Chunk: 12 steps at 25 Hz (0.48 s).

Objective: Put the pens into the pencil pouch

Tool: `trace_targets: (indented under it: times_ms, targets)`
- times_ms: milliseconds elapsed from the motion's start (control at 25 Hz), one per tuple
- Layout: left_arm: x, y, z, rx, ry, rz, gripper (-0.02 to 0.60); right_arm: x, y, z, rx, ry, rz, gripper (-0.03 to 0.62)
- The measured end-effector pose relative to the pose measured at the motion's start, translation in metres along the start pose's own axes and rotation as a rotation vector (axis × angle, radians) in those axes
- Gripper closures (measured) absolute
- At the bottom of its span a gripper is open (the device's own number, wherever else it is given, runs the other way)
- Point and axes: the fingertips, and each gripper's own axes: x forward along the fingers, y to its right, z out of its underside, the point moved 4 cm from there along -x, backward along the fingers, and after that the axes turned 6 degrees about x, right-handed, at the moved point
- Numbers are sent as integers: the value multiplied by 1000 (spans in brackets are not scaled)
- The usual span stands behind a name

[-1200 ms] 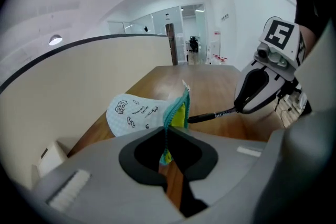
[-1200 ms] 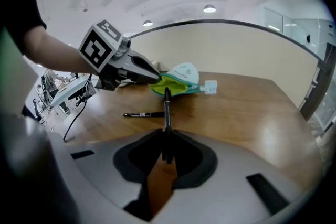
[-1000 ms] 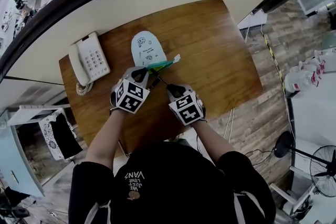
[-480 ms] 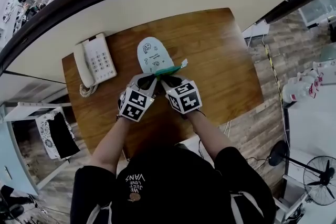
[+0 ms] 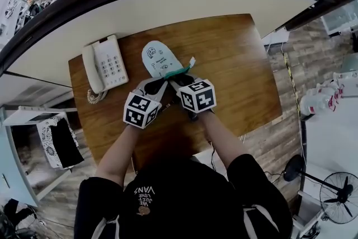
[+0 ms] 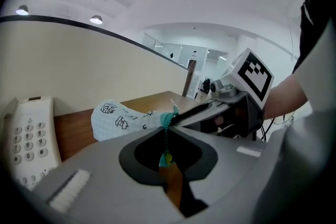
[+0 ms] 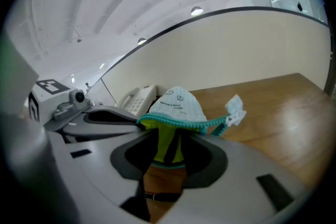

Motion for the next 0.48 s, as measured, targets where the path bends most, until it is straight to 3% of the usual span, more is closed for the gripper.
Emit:
trace_targets:
  times_ms: [200,360,480]
  targets:
    - [1,-7,2,-13,-5,-11,554,-18,-7,6,-130,5,-43,474]
    - [0,-12,5,-22,-16,-19,554,-26,-14,40,-379,-130,-90,474]
    - [-3,-11,8,-24,-27,-13,554,-23,-14,71,-637,-280,-128,457]
